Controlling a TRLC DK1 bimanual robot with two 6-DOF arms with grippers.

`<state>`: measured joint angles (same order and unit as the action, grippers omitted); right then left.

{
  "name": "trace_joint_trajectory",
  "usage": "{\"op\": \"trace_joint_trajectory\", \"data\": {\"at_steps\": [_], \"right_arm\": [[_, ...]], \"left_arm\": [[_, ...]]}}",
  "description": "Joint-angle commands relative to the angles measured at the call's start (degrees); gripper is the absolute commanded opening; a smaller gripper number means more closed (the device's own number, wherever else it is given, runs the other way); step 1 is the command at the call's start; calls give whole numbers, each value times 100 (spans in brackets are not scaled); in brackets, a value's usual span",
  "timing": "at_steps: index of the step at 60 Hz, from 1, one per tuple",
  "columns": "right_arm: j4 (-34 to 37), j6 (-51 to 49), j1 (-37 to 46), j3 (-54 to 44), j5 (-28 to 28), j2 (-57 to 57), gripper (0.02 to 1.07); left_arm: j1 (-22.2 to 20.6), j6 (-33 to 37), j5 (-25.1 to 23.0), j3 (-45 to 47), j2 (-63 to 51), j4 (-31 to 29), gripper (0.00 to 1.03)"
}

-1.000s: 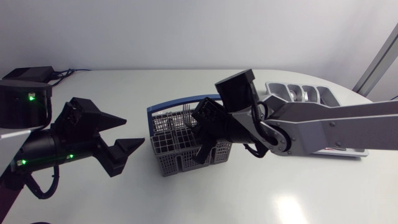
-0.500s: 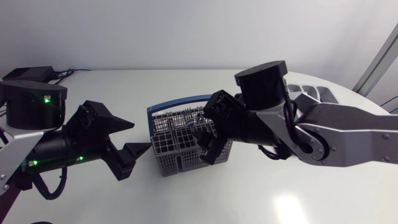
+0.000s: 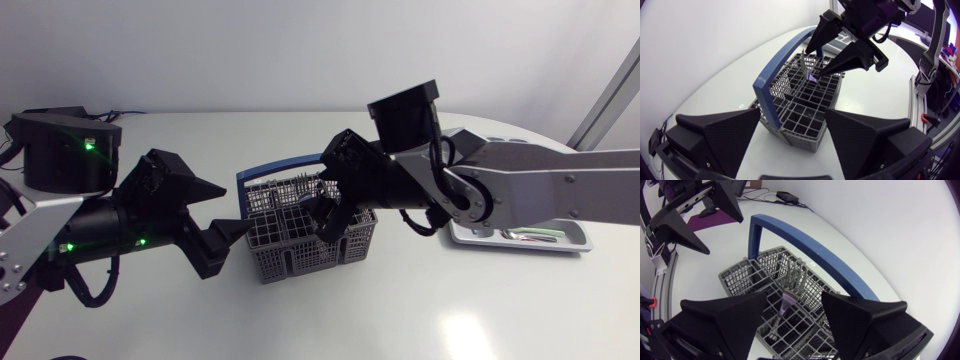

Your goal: Unload the cutlery basket into the drawer organizer.

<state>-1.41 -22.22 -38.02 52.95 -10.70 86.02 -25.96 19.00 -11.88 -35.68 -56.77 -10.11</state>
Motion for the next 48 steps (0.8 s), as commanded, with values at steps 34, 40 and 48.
{"op": "trace_joint_trajectory", "data": {"at_steps": [34,40,48], "right_arm": [[-211,754,-505,453,1017,715,81],[-219,824,-575,532,1140,820,77],[-413,851,-619,506,1378,873,74]], "left_arm": [[143,-125,19,-44,-9,114,98],[143,-125,19,-35,8,106,98],[143,-125,19,-27,8,97,98]]}}
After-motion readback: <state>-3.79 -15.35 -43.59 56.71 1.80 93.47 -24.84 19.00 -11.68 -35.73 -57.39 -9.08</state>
